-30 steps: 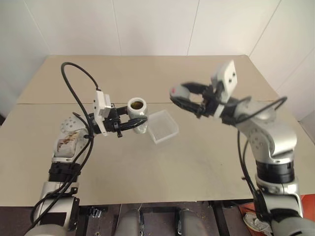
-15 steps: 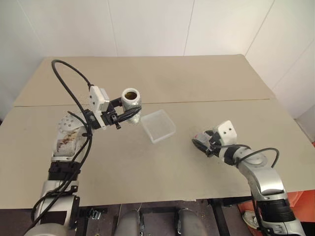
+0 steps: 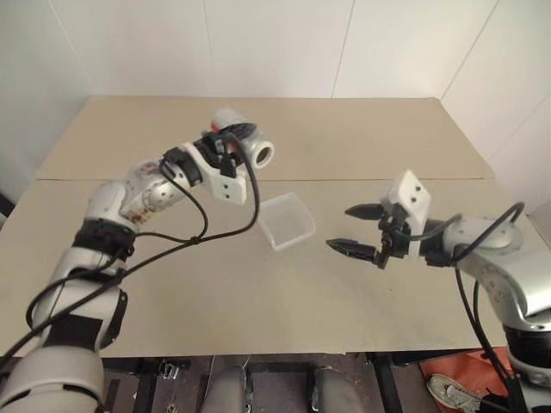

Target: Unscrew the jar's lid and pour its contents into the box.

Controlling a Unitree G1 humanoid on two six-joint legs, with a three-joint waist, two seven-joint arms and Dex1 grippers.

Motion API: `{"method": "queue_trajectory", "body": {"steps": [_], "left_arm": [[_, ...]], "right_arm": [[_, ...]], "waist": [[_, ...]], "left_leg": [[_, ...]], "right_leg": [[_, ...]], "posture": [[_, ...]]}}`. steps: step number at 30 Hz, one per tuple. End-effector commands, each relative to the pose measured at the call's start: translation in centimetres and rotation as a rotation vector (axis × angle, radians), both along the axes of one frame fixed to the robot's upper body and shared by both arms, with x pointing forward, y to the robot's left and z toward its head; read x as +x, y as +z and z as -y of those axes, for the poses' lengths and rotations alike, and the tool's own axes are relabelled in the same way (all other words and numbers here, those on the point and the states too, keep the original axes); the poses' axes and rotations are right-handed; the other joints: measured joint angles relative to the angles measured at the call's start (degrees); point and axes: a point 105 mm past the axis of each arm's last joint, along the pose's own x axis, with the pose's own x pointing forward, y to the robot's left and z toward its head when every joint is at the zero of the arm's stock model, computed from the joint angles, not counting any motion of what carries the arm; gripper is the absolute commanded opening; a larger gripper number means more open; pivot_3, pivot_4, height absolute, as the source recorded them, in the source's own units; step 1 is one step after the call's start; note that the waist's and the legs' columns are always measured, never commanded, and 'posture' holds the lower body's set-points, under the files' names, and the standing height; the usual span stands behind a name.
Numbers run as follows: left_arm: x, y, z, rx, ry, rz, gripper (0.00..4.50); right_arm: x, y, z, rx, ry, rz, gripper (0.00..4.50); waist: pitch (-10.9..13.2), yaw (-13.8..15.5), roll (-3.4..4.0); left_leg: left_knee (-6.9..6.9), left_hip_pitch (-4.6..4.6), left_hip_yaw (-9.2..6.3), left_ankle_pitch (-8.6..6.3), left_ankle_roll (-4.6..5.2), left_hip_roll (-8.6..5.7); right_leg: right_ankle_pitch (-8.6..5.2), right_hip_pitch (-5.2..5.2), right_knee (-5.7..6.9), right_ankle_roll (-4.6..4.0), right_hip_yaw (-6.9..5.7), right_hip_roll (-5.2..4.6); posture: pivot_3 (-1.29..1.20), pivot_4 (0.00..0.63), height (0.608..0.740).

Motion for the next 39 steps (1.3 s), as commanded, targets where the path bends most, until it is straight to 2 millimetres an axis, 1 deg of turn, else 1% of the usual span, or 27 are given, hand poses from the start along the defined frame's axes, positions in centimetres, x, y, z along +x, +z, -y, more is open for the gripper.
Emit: {"method": "queue_trajectory", "body": {"steps": [1,2,5,6,7,11,14,16,18,22,23,25,27,29,32,34,37,39], "left_arm": [[0.9,-2.6,0.7,0.252,-0.034,0.141,1.92],[1.0,-3.1,1.1,0.294,-0.057,0.181,1.92],[1.3,-4.2,3.6,0.314,-0.118,0.242,1.92],[1.5,-4.6,4.2,0.332,-0.114,0.249,1.92],[1.6,-4.9,4.5,0.346,-0.111,0.257,1.92],[1.4,-4.8,5.5,0.315,-0.142,0.299,1.92],[1.2,-4.6,5.3,0.314,-0.151,0.339,1.92],[1.1,-4.5,5.1,0.316,-0.162,0.357,1.92],[1.1,-4.4,4.8,0.290,-0.153,0.332,1.92],[1.4,-3.3,3.6,0.175,-0.103,0.246,1.92],[1.4,-2.8,2.9,0.107,-0.082,0.182,1.92],[1.6,-1.8,1.4,-0.089,-0.014,0.031,1.92],[0.9,-1.3,0.3,-0.210,-0.033,-0.100,1.92],[0.8,-0.7,-1.2,-0.455,0.011,-0.261,1.92],[0.5,-1.5,-4.1,-0.776,0.060,-0.550,1.92],[-0.1,-2.1,-5.5,-0.956,0.059,-0.717,1.92],[-1.0,-3.0,-7.0,-1.191,0.048,-0.922,1.92],[-1.3,-3.7,-7.7,-1.309,0.054,-1.018,1.92]], "right_arm": [[-0.5,1.2,-0.7,-0.010,0.054,0.026,4.44],[-0.5,1.4,-0.8,-0.012,0.061,0.031,4.44],[-0.3,1.9,-0.9,-0.011,0.055,0.052,4.44],[-0.4,2.1,-0.9,-0.006,0.050,0.062,4.44],[-0.4,2.2,-1.0,-0.003,0.048,0.067,4.44],[-1.1,3.0,-1.2,0.034,0.053,0.088,4.44],[-2.1,3.3,-1.4,0.058,0.081,0.098,4.44],[-2.2,3.4,-1.4,0.068,0.082,0.097,4.44],[-2.2,3.4,-1.4,0.071,0.075,0.097,4.44],[-2.1,3.2,-1.4,0.071,0.075,0.104,4.44],[-2.1,3.2,-1.4,0.075,0.078,0.108,4.44],[-2.1,3.3,-1.4,0.084,0.084,0.114,4.44],[-2.0,3.3,-1.4,0.083,0.092,0.140,4.44],[-2.0,3.2,-1.3,0.089,0.105,0.163,4.44],[-1.9,3.0,-1.1,0.109,0.116,0.196,4.44],[-1.7,2.8,-0.9,0.116,0.113,0.205,4.44],[-1.3,2.4,-0.7,0.122,0.100,0.205,4.44],[-1.0,2.3,-0.6,0.127,0.091,0.204,4.44]], "waist": [[0.0,0.0,0.00],[0.0,-0.1,0.00],[0.0,0.0,-0.02],[0.0,0.1,-0.03],[0.0,0.2,-0.03],[0.0,-0.1,-0.03],[0.0,-0.2,-0.04],[0.0,-0.2,-0.04],[0.0,-0.2,-0.04],[0.0,-0.2,-0.04],[0.0,-0.2,-0.04],[0.0,-0.2,-0.03],[0.0,-0.4,-0.03],[0.0,-0.6,0.00],[0.0,-0.7,0.00],[0.0,-0.9,0.00],[0.0,-1.0,0.00],[0.0,-0.8,0.00]], "left_leg": [[-0.01,0.00,0.13,-0.01,0.02,0.01],[0.00,-0.05,0.21,-0.01,0.03,0.02],[0.05,-0.32,0.36,-0.01,0.02,0.04],[0.12,-0.45,0.34,0.00,0.01,0.04],[0.17,-0.51,0.34,0.00,0.01,0.04],[0.34,-0.96,0.32,0.10,-0.15,0.04],[0.33,-0.95,0.31,0.14,-0.20,0.06],[0.35,-0.94,0.31,0.09,-0.11,0.06],[0.36,-0.92,0.30,0.07,-0.07,0.05],[0.37,-0.92,0.29,0.07,-0.07,0.05],[0.37,-0.92,0.29,0.07,-0.07,0.05],[0.38,-0.92,0.29,0.08,-0.09,0.05],[0.39,-0.89,0.25,0.13,-0.18,0.10],[0.37,-0.83,0.16,0.16,-0.23,0.13],[0.49,-0.78,0.11,0.21,-0.32,0.14],[0.56,-0.78,0.08,0.21,-0.32,0.16],[0.70,-0.78,0.06,0.17,-0.24,0.13],[0.86,-0.79,0.00,0.13,-0.17,0.12]], "right_leg": [[0.00,-0.01,-0.01,0.01,0.01,0.00],[-0.02,-0.03,0.00,0.03,-0.04,0.00],[-0.02,-0.25,0.03,0.04,-0.10,0.00],[-0.01,-0.33,0.04,0.04,-0.15,-0.01],[-0.01,-0.38,0.04,0.04,-0.16,-0.03],[0.01,-0.82,0.17,0.07,-0.19,-0.03],[0.01,-0.85,0.22,0.07,-0.19,-0.02],[0.02,-0.85,0.23,0.07,-0.17,-0.03],[0.02,-0.83,0.26,0.07,-0.17,-0.04],[0.02,-0.83,0.29,0.07,-0.17,-0.06],[0.02,-0.83,0.28,0.07,-0.17,-0.07],[0.02,-0.83,0.28,0.07,-0.17,-0.08],[0.02,-0.85,0.31,0.06,-0.15,-0.08],[0.03,-0.85,0.32,0.06,-0.09,-0.08],[0.02,-0.82,0.42,0.06,-0.02,-0.09],[0.02,-0.80,0.45,0.06,0.03,-0.08],[0.02,-0.80,0.58,0.07,0.07,-0.07],[0.01,-0.78,0.71,0.08,0.08,-0.06]], "posture": [[0.00,0.150,0.740],[0.00,0.150,0.740],[0.00,0.150,0.740],[0.00,0.150,0.740],[0.00,0.150,0.740],[0.00,0.150,0.740],[0.00,0.150,0.740],[0.00,0.150,0.740],[0.00,0.150,0.740],[0.00,0.150,0.740],[0.00,0.150,0.740],[0.00,0.150,0.740],[0.00,0.150,0.740],[0.00,0.150,0.740],[0.00,0.150,0.740],[0.00,0.150,0.740],[0.00,0.150,0.740],[0.00,0.150,0.740]]}}
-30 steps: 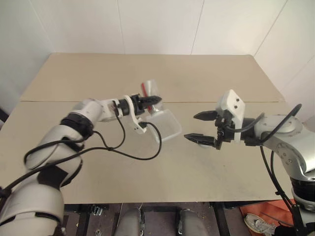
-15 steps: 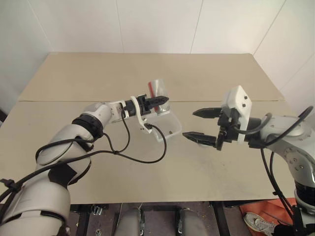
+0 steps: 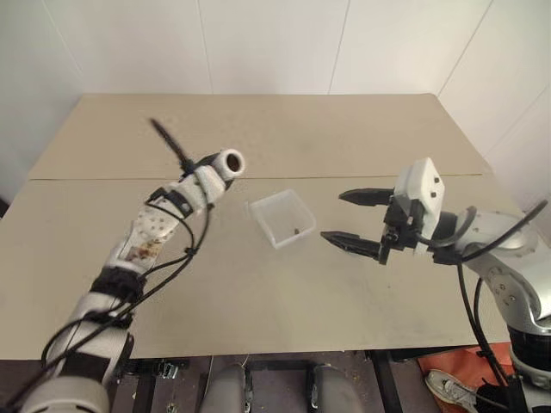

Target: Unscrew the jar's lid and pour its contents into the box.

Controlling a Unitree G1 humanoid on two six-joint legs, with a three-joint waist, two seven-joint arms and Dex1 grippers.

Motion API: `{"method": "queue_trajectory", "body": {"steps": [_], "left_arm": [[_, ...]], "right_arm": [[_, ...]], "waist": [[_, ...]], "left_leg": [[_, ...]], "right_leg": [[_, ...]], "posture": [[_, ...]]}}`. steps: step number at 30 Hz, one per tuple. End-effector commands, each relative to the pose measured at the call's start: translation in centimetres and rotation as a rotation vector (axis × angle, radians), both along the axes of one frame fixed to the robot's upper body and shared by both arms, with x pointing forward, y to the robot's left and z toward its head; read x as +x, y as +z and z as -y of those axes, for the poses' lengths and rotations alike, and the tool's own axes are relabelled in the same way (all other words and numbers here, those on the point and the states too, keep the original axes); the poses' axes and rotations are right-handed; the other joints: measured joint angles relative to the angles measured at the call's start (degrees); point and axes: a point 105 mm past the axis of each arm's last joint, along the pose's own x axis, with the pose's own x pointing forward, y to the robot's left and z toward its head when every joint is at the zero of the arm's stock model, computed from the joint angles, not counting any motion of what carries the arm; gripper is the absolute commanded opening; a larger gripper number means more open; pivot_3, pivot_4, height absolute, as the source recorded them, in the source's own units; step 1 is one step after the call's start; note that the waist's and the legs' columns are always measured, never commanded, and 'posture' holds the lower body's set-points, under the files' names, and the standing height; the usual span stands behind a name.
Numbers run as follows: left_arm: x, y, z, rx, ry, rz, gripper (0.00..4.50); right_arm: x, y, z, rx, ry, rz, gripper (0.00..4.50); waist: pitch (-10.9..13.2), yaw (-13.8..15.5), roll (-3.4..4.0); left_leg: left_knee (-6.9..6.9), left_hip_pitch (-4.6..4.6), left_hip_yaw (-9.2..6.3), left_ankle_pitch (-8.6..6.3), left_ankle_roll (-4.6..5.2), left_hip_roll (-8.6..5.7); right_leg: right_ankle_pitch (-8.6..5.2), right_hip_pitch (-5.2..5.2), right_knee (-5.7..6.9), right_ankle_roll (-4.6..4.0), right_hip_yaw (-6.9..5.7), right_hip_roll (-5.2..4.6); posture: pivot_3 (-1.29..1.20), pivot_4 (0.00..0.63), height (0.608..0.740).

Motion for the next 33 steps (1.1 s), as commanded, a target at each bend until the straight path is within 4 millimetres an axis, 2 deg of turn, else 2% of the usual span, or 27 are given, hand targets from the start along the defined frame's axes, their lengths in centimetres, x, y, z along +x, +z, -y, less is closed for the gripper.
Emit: {"method": "queue_trajectory", "body": {"steps": [1,5,7,11,12,17,18,20,24,27,31,33], "left_arm": [[-0.6,1.6,-0.8,-0.231,-0.014,-0.083,1.92],[-0.5,-1.1,-1.4,-0.343,0.014,-0.202,1.92],[-0.3,-2.3,-1.1,-0.366,0.021,-0.243,1.92],[-0.1,-4.1,-0.7,-0.388,0.029,-0.287,1.92],[-0.2,-4.4,-0.7,-0.383,0.031,-0.293,2.66],[-0.6,-5.3,-1.3,-0.341,0.051,-0.300,4.23],[-0.7,-5.2,-1.5,-0.336,0.052,-0.297,4.49],[-1.2,-5.2,-2.0,-0.317,0.063,-0.286,4.49],[-4.3,-4.6,-4.0,-0.255,0.056,-0.272,4.49],[-8.9,-3.8,-5.5,-0.145,-0.024,-0.299,4.49],[-14.7,-1.9,-5.4,-0.039,-0.236,-0.366,4.49],[-15.9,-1.3,-5.2,-0.015,-0.286,-0.386,4.49]], "right_arm": [[0.0,0.8,0.1,0.013,0.001,0.056,4.44],[0.3,0.8,0.1,0.023,-0.012,0.056,4.44],[0.3,0.8,0.1,0.024,-0.018,0.056,4.44],[0.2,0.8,0.2,0.027,-0.020,0.054,4.44],[0.1,0.8,0.1,0.028,-0.018,0.053,4.50],[0.1,0.7,0.0,0.031,-0.014,0.047,4.50],[0.1,0.7,0.0,0.031,-0.013,0.047,4.50],[0.1,0.6,0.0,0.030,-0.012,0.041,4.50],[0.3,0.1,0.7,0.006,-0.019,0.025,4.50],[0.8,-1.2,2.3,-0.048,-0.067,0.024,4.50],[1.3,-2.9,4.7,-0.111,-0.113,0.000,4.50],[1.3,-3.4,5.2,-0.132,-0.113,-0.011,4.50]], "waist": [[0.0,0.1,0.00],[0.0,0.3,0.00],[0.0,0.4,0.00],[0.0,0.5,0.00],[0.0,0.5,-0.01],[0.0,0.4,0.00],[0.0,0.4,0.00],[0.0,0.4,0.00],[0.0,-0.1,0.00],[0.0,-0.3,0.01],[0.0,-0.3,0.02],[0.0,0.2,0.12]], "left_leg": [[0.04,0.02,-0.02,-0.05,0.09,-0.01],[0.08,0.42,-0.04,-0.14,0.23,-0.05],[0.06,0.82,-0.04,-0.15,0.25,-0.04],[0.07,0.94,-0.05,-0.15,0.24,-0.05],[0.06,0.94,-0.05,-0.15,0.24,-0.05],[0.04,0.92,-0.02,-0.16,0.25,-0.05],[0.04,0.92,-0.02,-0.16,0.26,-0.05],[0.03,0.92,-0.03,-0.16,0.25,-0.04],[-0.04,0.93,-0.02,-0.17,0.25,0.05],[-0.12,0.92,-0.02,-0.18,0.25,0.12],[-0.36,0.96,0.04,-0.19,0.25,0.11],[-0.36,1.00,0.04,-0.18,0.24,0.11]], "right_leg": [[0.00,0.03,0.02,0.00,0.00,0.01],[0.00,0.40,0.07,0.00,0.02,0.01],[-0.01,0.79,-0.08,0.00,0.01,0.02],[0.04,0.89,-0.25,-0.05,0.06,0.03],[0.04,0.88,-0.24,-0.05,0.07,0.04],[0.04,0.84,-0.26,-0.05,0.14,0.04],[0.04,0.83,-0.27,-0.05,0.14,0.04],[0.04,0.82,-0.27,-0.06,0.14,0.04],[0.04,0.78,-0.30,-0.06,0.21,0.04],[0.05,0.78,-0.37,-0.08,0.21,0.02],[0.04,0.74,-0.54,-0.10,0.27,-0.09],[0.03,0.76,-0.57,-0.13,0.24,-0.10]], "posture": [[0.00,0.150,0.740],[0.00,0.150,0.740],[0.00,0.150,0.740],[0.00,0.150,0.740],[0.00,0.150,0.740],[0.00,0.150,0.740],[0.00,0.150,0.740],[0.00,0.150,0.740],[0.00,0.150,0.740],[0.00,0.150,0.740],[0.00,0.150,0.740],[0.00,0.150,0.740]]}}
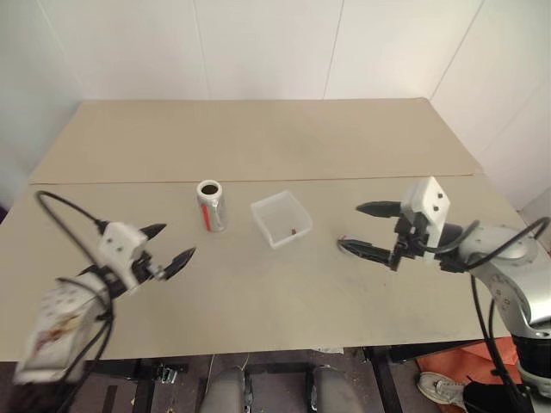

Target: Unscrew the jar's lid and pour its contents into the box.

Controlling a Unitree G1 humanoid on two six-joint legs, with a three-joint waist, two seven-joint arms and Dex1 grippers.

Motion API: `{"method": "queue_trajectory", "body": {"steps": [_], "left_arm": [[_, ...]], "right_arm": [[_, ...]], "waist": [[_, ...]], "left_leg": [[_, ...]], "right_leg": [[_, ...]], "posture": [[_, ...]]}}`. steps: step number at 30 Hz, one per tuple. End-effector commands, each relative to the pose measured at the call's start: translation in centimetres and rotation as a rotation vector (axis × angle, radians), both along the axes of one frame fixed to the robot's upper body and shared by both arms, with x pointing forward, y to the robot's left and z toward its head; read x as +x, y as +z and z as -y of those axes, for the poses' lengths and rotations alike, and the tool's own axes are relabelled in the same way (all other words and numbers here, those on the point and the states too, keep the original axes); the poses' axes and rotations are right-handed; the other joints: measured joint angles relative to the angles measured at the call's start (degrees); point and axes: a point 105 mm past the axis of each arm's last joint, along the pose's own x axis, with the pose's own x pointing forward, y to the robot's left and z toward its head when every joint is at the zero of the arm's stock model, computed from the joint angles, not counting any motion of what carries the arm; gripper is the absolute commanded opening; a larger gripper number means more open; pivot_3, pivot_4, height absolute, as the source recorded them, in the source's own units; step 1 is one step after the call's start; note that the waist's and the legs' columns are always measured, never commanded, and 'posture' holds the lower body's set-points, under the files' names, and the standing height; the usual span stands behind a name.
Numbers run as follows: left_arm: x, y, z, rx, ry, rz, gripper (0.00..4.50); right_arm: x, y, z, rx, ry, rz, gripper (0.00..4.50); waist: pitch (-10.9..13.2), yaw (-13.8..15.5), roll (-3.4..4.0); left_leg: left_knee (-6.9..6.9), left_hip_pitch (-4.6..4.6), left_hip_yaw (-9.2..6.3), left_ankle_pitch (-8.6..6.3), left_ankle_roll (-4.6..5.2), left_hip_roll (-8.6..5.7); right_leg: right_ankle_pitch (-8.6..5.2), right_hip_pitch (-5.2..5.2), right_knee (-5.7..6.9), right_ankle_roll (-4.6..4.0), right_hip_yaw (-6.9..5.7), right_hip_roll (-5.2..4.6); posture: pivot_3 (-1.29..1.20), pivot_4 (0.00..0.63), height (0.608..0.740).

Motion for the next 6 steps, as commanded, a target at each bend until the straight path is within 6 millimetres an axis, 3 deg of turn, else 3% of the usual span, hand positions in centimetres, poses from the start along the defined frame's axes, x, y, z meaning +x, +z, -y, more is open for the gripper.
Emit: {"method": "queue_trajectory", "body": {"steps": [1,6], "left_arm": [[-1.87,2.85,1.47,0.002,-0.137,0.051,4.49],[-1.92,3.38,2.09,-0.003,-0.166,0.060,4.49]], "right_arm": [[-0.16,0.64,0.70,-0.040,0.017,0.061,4.50],[-0.70,0.47,0.32,-0.031,0.012,0.057,4.50]], "waist": [[-0.1,0.5,0.11],[-0.1,0.6,0.14]], "left_leg": [[0.00,0.02,0.00,0.00,-0.01,0.00],[0.00,0.07,0.08,0.03,-0.03,0.00]], "right_leg": [[-0.01,0.02,-0.01,-0.02,0.00,0.00],[-0.21,0.07,-0.02,-0.35,0.05,0.13]], "posture": [[0.00,0.150,0.740],[0.00,0.150,0.740]]}}
